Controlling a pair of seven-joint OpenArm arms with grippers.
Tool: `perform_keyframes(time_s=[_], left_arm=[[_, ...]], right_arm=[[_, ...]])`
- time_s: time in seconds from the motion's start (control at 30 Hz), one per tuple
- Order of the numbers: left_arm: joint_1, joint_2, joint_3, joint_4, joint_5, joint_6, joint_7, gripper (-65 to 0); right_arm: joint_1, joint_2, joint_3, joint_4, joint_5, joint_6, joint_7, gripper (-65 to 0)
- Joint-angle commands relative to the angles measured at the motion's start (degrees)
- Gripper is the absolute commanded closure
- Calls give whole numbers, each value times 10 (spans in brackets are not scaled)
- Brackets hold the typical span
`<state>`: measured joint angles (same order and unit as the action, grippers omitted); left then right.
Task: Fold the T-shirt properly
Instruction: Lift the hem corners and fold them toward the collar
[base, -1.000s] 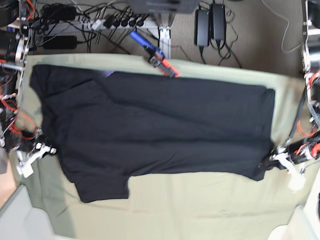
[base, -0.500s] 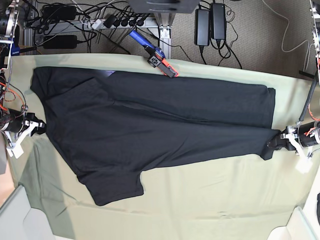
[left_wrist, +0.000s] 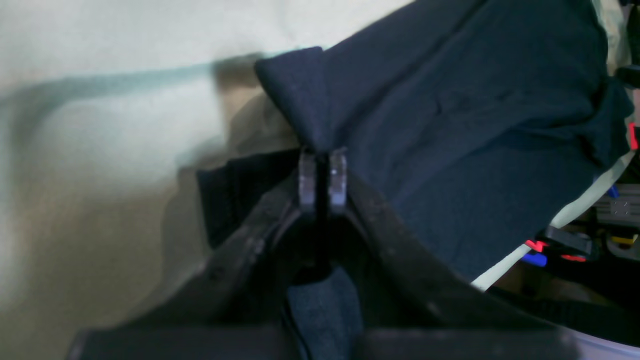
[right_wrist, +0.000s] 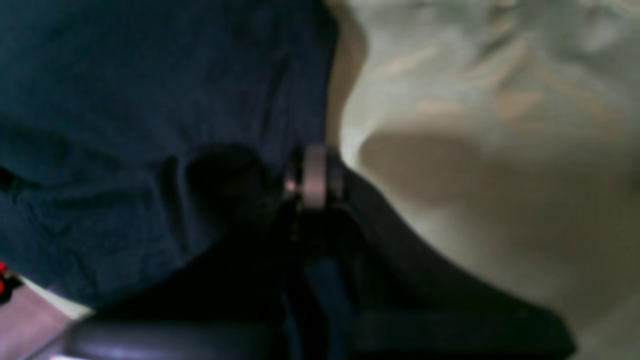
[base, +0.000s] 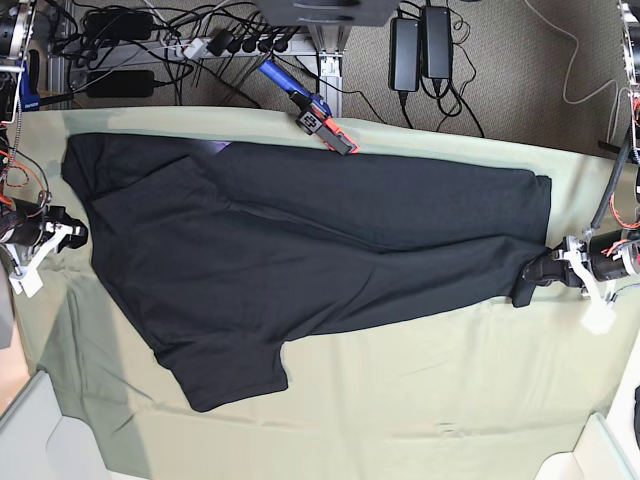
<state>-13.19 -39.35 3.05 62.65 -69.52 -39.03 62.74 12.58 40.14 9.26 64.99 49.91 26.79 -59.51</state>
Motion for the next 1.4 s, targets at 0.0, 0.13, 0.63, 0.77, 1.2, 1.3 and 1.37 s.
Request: perform_keyframes(time_s=[0.0,0.13,0.63,0.77,1.2,1.3,1.37], left_arm=[[-11,-13,-4,8,-11,-10,-14,0],[-11,-9,-4,8,-10,-10,-21,0],[-9,-5,-4,21,-10,-10,-15,0],[-9,-5,-4,27,-10,-10,-14,0],[-9,-5,-4,27,-16,-10,-14,0],[-9,-5,-4,27,-16,-10,-14,0],[-9,-5,-4,27,-16,-10,-14,0]], right_arm=[[17,15,15,9,7,45,21,0],[57,-3,40,9,6,45,26,0],[137,-130,55,-103,-182,45,223,-321],[137,-128,55,-137,-199,45,241,-321],[136,-145,29,-137,-184,45,234,-321],[136,-146,9,-137,-173,45,233,-321],[136,-146,-2,-136,-172,45,233,-321]])
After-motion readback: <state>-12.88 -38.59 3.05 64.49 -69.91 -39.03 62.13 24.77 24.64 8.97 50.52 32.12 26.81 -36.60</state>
